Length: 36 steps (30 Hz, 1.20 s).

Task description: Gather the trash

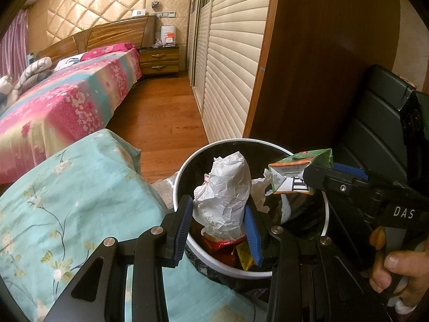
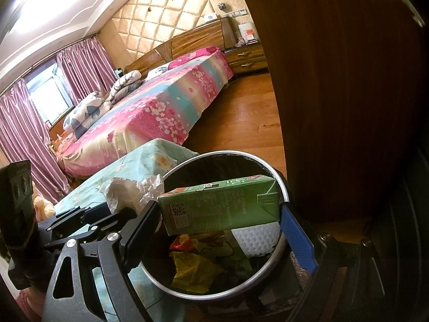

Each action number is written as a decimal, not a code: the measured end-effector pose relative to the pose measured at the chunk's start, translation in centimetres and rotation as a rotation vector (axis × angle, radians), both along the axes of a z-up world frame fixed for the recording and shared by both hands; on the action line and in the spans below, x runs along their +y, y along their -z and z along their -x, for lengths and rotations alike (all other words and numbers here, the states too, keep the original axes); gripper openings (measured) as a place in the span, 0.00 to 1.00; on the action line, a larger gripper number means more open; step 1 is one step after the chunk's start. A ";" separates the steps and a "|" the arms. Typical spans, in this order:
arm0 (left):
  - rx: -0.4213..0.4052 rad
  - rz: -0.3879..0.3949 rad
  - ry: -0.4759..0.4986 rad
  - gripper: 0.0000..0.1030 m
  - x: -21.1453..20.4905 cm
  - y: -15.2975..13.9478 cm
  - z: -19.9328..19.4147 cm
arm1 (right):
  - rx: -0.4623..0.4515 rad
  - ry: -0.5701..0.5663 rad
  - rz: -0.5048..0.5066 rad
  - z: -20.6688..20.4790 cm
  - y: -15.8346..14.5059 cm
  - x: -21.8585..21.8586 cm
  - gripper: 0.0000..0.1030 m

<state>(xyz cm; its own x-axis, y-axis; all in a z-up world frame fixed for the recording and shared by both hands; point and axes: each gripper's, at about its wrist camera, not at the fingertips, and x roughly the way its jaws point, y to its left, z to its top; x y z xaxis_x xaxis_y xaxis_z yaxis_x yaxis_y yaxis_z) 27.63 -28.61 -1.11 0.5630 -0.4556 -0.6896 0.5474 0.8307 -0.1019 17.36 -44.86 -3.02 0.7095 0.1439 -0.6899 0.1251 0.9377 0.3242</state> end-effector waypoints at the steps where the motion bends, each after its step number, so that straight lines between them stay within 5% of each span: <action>1: 0.001 0.001 0.000 0.36 0.0 0.0 0.0 | 0.003 0.000 -0.002 -0.2 0.0 0.0 0.87; 23: -0.003 0.012 -0.014 0.52 1.2 -0.2 0.3 | 0.008 0.009 -0.056 -0.1 0.4 -0.3 0.88; 36: 0.021 0.113 -0.104 0.60 7.1 -0.5 4.9 | -0.027 0.044 -0.097 3.4 -0.2 1.8 0.88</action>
<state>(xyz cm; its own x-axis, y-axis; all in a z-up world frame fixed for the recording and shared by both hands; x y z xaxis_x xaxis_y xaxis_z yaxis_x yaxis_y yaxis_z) 22.78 -21.47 -0.58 0.5975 -0.4706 -0.6493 0.4556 0.8655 -0.2081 13.96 -43.09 -2.87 0.7348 0.1774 -0.6546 0.1555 0.8954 0.4172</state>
